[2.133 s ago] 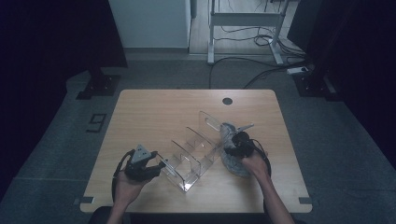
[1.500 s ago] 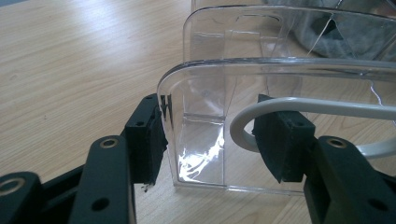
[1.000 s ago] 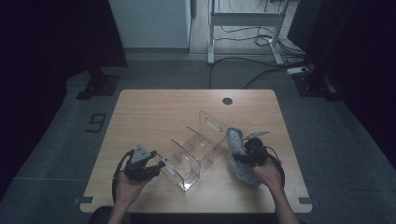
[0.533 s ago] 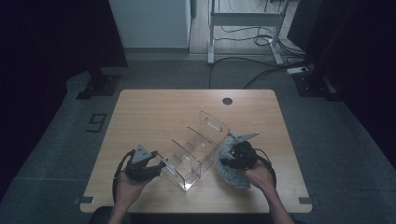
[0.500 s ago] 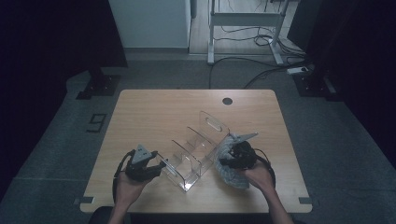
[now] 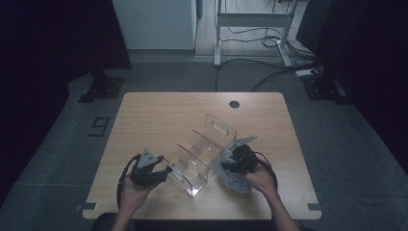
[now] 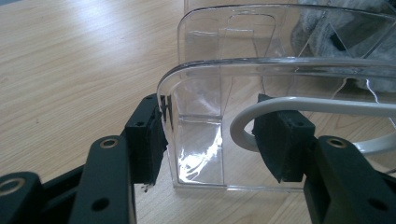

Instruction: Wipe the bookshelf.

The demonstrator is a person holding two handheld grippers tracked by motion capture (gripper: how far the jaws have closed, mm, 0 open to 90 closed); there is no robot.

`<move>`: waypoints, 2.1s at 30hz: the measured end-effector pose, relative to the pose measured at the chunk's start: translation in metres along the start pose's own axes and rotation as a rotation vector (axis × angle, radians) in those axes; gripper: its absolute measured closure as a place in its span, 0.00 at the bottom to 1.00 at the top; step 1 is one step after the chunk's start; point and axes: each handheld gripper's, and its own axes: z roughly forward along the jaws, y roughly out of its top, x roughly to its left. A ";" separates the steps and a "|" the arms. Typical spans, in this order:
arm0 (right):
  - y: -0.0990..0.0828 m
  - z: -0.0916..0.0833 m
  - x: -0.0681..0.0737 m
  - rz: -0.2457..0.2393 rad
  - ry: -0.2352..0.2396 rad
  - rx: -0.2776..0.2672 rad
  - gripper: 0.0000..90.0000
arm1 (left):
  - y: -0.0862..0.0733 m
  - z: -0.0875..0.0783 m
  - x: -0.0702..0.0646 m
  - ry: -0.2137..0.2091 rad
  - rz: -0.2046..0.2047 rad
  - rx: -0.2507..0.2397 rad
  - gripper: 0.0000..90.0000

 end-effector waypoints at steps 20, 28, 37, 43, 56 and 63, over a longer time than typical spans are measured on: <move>-0.002 0.043 -0.016 0.054 -0.059 0.074 0.74 | 0.004 0.008 0.004 0.022 -0.025 -0.013 0.50; -0.002 0.039 -0.015 0.041 -0.081 0.083 0.74 | 0.003 0.009 0.006 0.029 -0.027 -0.028 0.50; -0.013 0.015 -0.013 0.063 -0.098 0.080 0.74 | 0.002 0.009 0.008 0.024 -0.024 -0.039 0.50; -0.020 -0.004 -0.013 0.077 -0.091 0.054 0.74 | 0.002 0.009 0.009 0.023 -0.022 -0.039 0.50; -0.023 -0.022 0.011 0.050 -0.010 0.019 0.74 | 0.002 0.009 0.008 0.025 -0.022 -0.038 0.50; -0.015 -0.012 0.027 0.006 0.052 0.030 0.73 | 0.003 0.009 0.007 0.025 -0.021 -0.031 0.50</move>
